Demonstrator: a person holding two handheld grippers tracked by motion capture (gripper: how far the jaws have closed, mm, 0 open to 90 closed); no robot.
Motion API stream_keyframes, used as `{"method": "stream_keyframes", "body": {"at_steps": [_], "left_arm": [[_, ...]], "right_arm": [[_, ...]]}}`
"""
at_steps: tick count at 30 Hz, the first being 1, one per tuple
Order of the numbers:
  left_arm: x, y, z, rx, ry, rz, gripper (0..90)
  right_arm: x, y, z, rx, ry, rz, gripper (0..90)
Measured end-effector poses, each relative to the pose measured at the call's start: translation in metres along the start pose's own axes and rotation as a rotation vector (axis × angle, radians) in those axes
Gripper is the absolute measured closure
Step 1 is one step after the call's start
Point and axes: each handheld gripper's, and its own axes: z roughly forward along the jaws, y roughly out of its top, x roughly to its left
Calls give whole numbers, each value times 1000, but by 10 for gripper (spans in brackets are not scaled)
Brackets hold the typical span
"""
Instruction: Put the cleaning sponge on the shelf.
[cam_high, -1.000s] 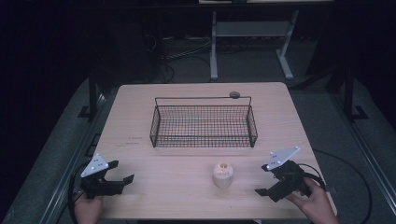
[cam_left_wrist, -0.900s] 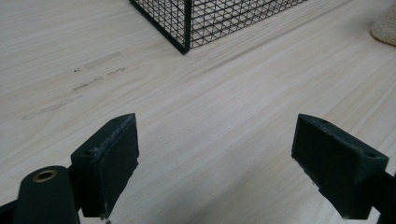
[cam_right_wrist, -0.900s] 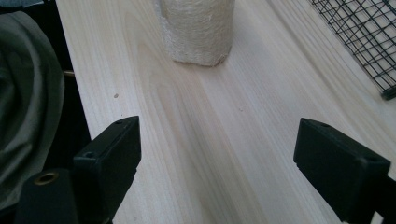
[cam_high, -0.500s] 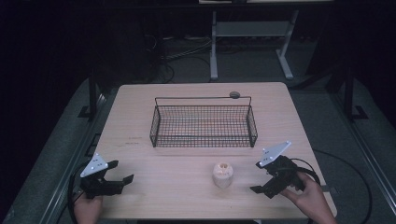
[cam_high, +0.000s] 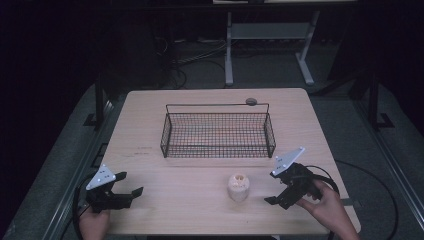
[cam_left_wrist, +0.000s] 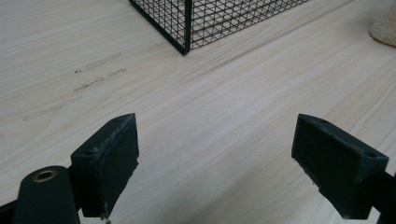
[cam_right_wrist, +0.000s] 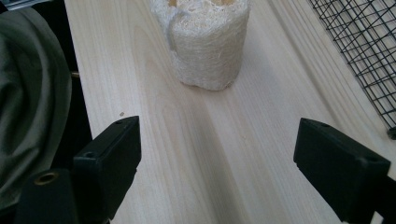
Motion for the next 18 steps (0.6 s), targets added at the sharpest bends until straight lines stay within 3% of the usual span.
{"method": "stream_keyframes", "body": {"at_steps": [18], "left_arm": [[0, 0, 0, -2, 1, 1, 137]], "right_arm": [[-3, 15, 1, 27, 13, -23, 148]]}}
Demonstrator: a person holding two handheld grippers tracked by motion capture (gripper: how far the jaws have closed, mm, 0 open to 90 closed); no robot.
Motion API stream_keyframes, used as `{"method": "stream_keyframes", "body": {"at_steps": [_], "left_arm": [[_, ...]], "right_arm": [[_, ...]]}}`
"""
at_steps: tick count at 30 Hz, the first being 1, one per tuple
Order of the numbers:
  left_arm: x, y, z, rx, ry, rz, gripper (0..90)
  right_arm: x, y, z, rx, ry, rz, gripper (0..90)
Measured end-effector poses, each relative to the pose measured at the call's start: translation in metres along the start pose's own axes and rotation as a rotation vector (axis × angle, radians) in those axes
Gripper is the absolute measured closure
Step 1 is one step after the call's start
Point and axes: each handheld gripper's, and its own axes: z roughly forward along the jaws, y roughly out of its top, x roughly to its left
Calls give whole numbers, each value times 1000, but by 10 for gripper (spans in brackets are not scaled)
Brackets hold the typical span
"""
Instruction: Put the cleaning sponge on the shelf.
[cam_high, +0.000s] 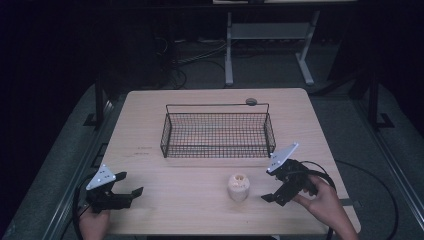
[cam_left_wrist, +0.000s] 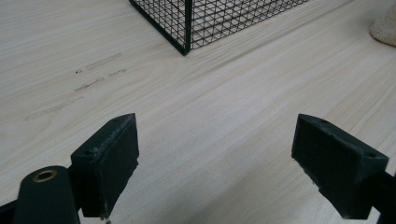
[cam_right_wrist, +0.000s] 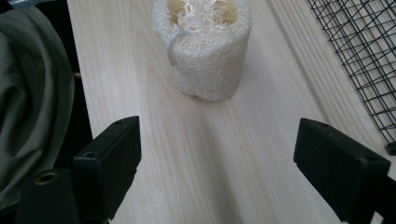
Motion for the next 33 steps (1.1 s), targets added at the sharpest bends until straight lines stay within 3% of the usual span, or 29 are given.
{"method": "stream_keyframes", "body": {"at_steps": [33], "left_arm": [[0, 0, 0, -1, -2, -1, 136]], "right_arm": [[-1, 36, 10, 55, 39, -53, 150]]}}
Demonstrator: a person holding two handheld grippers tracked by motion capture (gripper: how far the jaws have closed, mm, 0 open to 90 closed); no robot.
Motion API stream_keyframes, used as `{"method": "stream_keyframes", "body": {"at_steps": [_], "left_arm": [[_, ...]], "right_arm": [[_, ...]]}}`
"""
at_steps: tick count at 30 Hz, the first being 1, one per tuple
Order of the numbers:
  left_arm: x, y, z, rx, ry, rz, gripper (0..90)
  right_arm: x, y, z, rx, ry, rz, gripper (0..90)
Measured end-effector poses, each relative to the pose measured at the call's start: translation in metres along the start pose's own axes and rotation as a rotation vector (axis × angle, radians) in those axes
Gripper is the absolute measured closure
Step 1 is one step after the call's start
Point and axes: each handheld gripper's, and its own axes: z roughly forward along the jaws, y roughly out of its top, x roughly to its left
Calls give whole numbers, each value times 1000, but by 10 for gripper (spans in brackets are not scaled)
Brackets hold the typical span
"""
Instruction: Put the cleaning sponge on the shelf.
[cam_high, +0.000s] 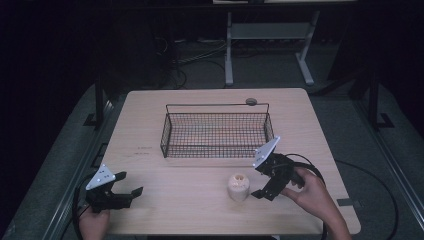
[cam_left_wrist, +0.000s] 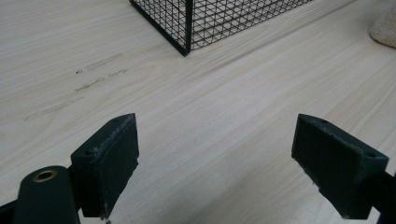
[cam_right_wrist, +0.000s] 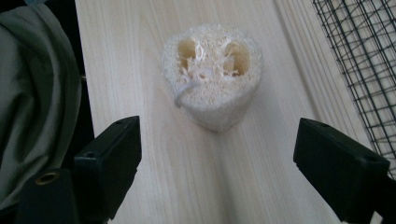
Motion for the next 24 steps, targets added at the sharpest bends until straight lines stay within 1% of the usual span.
{"method": "stream_keyframes", "body": {"at_steps": [6, 10, 13, 15, 24], "left_arm": [[1, 0, 1, 0, 0, -1, 137], [0, 0, 1, -3, 0, -2, 137], [1, 0, 0, -4, 2, -2, 137], [1, 0, 0, -4, 1, -2, 137], [1, 0, -1, -4, 0, -7, 137]], "right_arm": [[1, 12, 6, 5, 21, -16, 150], [1, 20, 12, 31, 29, -19, 150], [1, 26, 14, 41, 35, -25, 150], [1, 29, 14, 48, 31, -33, 150], [-1, 36, 24, 80, 39, -37, 149]]}}
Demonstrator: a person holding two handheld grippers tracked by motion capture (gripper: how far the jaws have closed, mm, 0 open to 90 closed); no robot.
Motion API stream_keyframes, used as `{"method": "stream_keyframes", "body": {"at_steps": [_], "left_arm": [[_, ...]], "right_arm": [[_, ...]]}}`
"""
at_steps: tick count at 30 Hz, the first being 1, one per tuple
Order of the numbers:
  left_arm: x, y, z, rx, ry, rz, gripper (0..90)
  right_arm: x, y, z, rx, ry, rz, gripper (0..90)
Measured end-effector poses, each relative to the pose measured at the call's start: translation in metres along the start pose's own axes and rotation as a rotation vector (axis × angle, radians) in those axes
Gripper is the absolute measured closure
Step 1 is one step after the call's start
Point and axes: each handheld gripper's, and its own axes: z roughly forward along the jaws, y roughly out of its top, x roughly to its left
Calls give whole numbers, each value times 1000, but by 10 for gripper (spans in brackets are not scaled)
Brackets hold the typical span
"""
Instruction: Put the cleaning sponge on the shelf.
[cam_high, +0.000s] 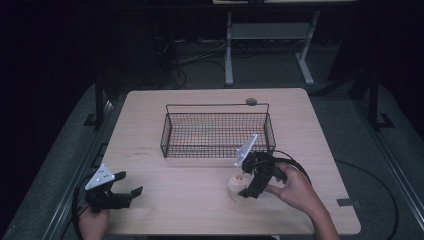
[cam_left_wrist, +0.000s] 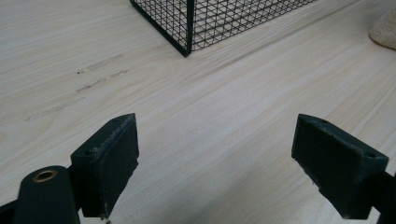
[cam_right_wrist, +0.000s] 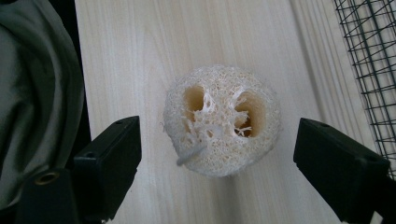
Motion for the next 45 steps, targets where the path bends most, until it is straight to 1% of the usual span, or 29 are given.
{"method": "stream_keyframes", "body": {"at_steps": [2, 5, 7, 15, 18, 20, 23, 45], "left_arm": [[0, 0, 0, -1, 0, 0, 137], [0, 0, 0, -1, 1, 0, 137], [0, 0, 0, -3, 1, 3, 137], [0, 0, -1, -3, 1, 2, 137], [0, 0, -1, -4, 0, 2, 137], [0, 0, -1, -3, 0, 2, 137], [0, 0, -1, -3, 0, 3, 137], [0, 0, -1, -9, 2, -1, 137]], "right_arm": [[0, 1, 2, 4, 6, -7, 150], [-1, 3, 5, 16, 12, -4, 150], [-1, 4, 7, 18, 9, -12, 150], [-2, 5, 12, 38, 10, -8, 154], [-2, 6, 13, 39, 13, -10, 158], [-1, 7, 14, 40, 17, -12, 177], [-1, 7, 15, 44, 13, -20, 180], [-1, 8, 16, 42, 10, -25, 247]]}}
